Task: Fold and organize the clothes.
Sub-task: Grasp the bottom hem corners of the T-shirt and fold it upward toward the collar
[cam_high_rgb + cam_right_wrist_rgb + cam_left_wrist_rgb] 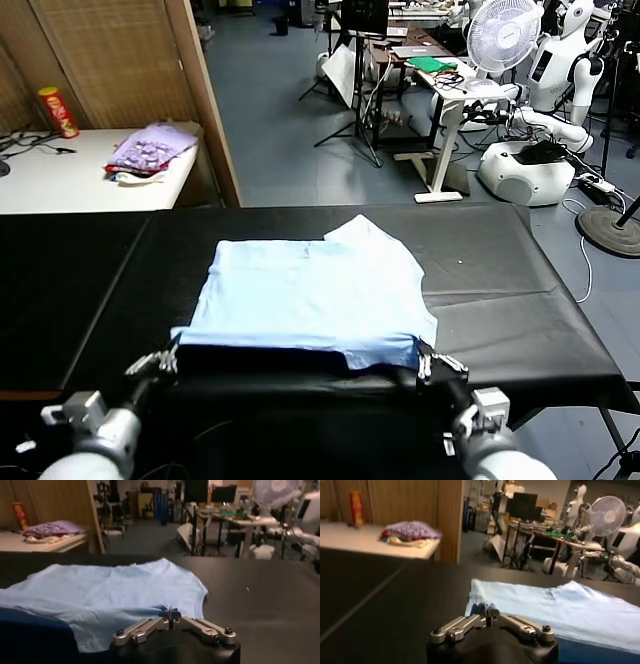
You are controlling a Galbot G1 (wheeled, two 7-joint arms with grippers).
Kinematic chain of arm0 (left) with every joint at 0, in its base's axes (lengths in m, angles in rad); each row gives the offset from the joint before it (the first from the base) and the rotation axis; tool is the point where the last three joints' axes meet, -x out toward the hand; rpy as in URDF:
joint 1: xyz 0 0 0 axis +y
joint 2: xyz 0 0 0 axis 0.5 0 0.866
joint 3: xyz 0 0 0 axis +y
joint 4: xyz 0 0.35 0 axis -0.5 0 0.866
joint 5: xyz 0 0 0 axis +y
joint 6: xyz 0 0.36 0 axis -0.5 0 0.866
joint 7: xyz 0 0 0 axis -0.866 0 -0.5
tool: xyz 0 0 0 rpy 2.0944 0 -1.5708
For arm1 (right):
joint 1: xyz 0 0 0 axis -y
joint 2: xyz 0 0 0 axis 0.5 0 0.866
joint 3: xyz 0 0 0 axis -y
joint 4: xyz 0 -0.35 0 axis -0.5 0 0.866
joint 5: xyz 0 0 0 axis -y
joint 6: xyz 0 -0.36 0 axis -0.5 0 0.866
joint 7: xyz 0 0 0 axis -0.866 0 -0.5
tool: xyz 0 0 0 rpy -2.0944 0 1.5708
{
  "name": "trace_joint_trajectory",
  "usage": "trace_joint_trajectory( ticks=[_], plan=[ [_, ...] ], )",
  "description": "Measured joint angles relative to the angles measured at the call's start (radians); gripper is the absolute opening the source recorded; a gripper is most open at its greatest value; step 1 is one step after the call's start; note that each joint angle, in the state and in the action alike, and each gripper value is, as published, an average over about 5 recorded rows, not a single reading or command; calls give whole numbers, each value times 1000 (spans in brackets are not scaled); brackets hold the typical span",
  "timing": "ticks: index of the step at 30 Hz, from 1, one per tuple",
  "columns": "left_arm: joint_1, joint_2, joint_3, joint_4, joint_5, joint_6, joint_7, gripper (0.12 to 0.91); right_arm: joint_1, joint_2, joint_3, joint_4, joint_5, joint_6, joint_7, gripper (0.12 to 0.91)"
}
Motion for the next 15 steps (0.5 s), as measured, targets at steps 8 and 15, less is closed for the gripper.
trace_joint_trajectory(
  ticks=[8,15],
  plan=[
    [-67,9,36,90,49,-4,7,133,115,-42,-54,-125,-58,45,-66,122],
    [-102,12,55,151,75,-5,8,133,184,-60,-92,-208,-99,90,-111,163]
  ],
)
